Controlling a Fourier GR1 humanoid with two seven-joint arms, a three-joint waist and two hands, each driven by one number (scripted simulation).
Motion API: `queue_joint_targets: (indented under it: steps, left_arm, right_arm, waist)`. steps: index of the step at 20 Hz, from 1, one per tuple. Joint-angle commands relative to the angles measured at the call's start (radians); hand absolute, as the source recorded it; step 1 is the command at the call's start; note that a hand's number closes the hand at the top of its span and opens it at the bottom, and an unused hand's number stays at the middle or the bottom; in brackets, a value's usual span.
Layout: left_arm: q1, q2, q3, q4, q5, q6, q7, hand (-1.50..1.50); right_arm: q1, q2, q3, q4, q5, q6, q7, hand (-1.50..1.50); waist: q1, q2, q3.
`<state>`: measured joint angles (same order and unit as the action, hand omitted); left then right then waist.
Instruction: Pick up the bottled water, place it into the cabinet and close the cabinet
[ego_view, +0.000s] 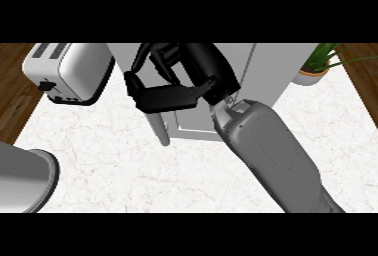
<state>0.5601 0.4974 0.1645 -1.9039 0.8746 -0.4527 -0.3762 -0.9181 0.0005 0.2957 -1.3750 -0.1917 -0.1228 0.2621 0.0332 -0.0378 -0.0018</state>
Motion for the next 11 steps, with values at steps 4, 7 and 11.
queue_joint_targets:
  steps: [4, 7, 11]
  left_arm:
    - [-0.05, 0.016, 0.006, -0.004, 0.017, 0.003, 0.026, 1.5]
    - [-0.057, 0.02, 0.002, -0.007, 0.04, 0.0, 0.041, 1.5]
    - [-0.051, 0.01, -0.022, -0.034, 0.019, 0.007, 0.051, 1.5]
  right_arm:
    - [-0.054, -0.022, -0.085, 0.246, 0.041, -0.068, -0.034, 1.5]
    - [-0.032, -0.057, -0.084, 0.254, 0.027, -0.037, -0.05, 1.5]
    - [-0.047, -0.045, -0.08, 0.288, 0.033, -0.05, -0.072, 1.5]
  waist:
    - [0.01, 0.055, 0.0]
    - [0.004, 0.056, 0.001]
    - [0.017, 0.059, 0.001]
